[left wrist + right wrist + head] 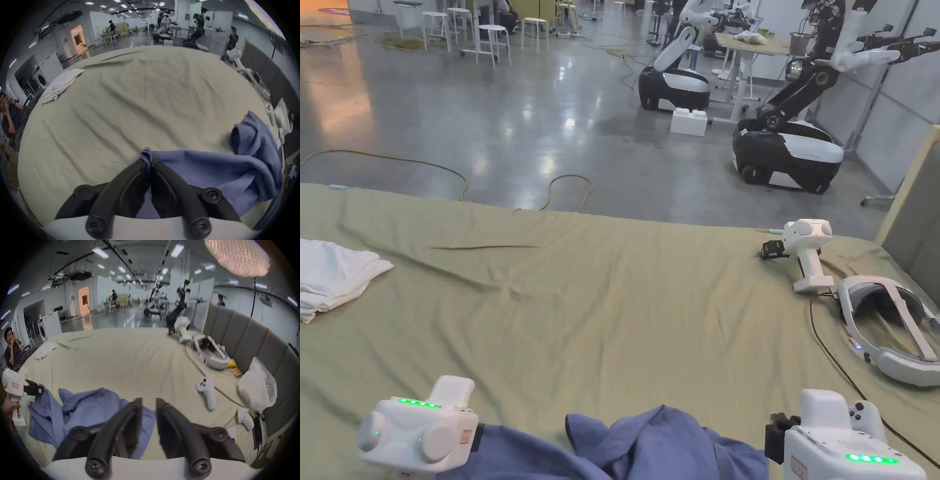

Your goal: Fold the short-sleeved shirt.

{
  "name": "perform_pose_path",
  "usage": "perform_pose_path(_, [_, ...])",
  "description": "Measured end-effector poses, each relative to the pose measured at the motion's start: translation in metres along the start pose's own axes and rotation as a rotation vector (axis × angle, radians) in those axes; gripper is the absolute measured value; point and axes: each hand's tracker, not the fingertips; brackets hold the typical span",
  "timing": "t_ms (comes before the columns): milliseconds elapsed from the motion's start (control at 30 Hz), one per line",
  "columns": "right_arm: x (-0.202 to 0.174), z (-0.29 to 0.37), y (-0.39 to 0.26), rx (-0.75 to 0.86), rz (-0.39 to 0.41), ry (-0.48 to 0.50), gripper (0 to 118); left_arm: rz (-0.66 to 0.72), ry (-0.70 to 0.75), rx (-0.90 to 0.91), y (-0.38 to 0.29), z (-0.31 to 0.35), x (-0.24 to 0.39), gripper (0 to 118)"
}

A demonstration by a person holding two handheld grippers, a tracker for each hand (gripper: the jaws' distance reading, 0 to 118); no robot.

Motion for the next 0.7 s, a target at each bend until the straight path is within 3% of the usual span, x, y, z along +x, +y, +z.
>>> perform_pose_path(33, [0.004, -0.012, 0.002, -0.05, 0.0, 0.015, 47, 0.009, 0.002, 0.028, -0.002, 0.012, 0.0, 6])
perform_pose_path(100, [0.009, -0.032, 0.002, -0.131, 0.015, 0.034, 61, 0.026, -0.008, 0.056, -0.003, 0.023, -0.006, 6])
perform_pose_path(333, [0.001, -0.102, -0.012, -0.368, -0.027, 0.114, 62, 0.102, -0.043, 0.131, -0.01, 0.05, -0.013, 6])
perform_pose_path(367, [-0.002, -0.109, -0.016, -0.398, -0.021, 0.121, 57, 0.104, -0.044, 0.133, -0.012, 0.051, -0.014, 6])
perform_pose_path(433, [-0.006, -0.118, -0.023, -0.425, -0.02, 0.121, 32, 0.096, -0.015, 0.138, -0.015, 0.057, -0.008, 6])
perform_pose_path(467, [-0.011, -0.116, -0.027, -0.417, -0.013, 0.103, 28, 0.092, -0.011, 0.139, -0.017, 0.057, -0.008, 6])
perform_pose_path(533, [-0.01, -0.108, -0.029, -0.367, -0.04, 0.084, 5, 0.09, -0.017, 0.139, -0.02, 0.058, -0.009, 6])
perform_pose_path(700, [0.005, -0.084, -0.026, -0.3, -0.146, 0.088, 4, 0.092, -0.021, 0.157, -0.019, 0.067, -0.017, 6])
